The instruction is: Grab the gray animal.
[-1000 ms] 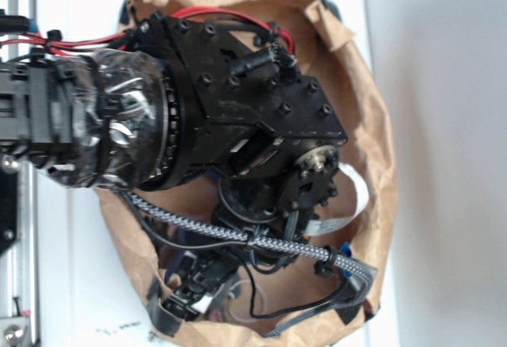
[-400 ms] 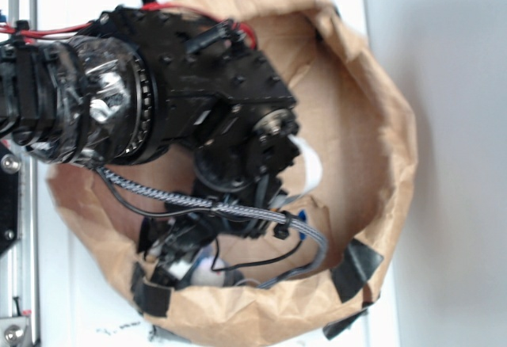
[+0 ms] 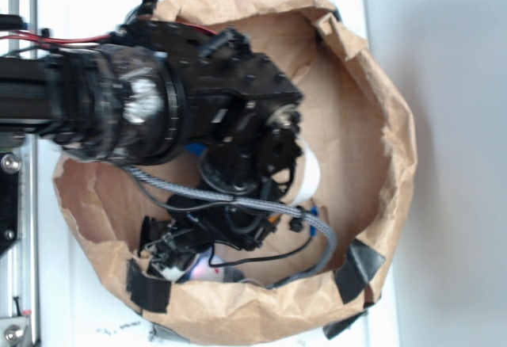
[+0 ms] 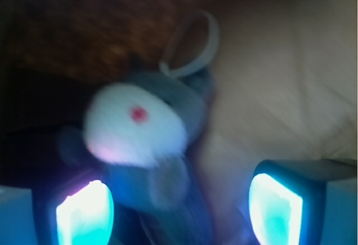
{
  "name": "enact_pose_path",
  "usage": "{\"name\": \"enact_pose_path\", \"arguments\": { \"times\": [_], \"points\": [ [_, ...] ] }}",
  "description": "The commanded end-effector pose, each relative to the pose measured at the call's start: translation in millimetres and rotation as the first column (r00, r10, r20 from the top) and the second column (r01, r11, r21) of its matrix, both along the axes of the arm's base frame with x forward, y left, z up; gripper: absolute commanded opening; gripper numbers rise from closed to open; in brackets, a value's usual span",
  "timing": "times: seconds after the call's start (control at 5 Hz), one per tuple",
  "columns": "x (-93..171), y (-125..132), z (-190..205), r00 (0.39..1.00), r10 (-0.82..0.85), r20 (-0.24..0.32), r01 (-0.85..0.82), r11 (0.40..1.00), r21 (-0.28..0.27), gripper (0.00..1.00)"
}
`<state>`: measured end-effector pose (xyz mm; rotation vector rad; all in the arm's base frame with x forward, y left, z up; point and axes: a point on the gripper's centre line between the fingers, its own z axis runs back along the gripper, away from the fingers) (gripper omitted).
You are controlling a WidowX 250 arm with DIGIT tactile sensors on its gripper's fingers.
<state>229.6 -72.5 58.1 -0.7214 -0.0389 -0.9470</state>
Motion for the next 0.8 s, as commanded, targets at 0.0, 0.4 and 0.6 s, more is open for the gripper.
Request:
{"name": "enact_pose_path", "arguments": {
  "times": [0.0, 0.4, 0.6],
  "points": [
    [1.3, -14.2, 17.3, 0.996, -0.082, 0.036, 0.085, 0.992, -0.096, 1.00],
    [4.1, -17.3, -6.1, 1.000, -0.012, 0.000, 0.012, 0.999, -0.032, 1.00],
    [7.0, -18.5, -24.5, 0.994, 0.100, 0.040, -0.101, 0.995, 0.018, 1.00]
  ]
}}
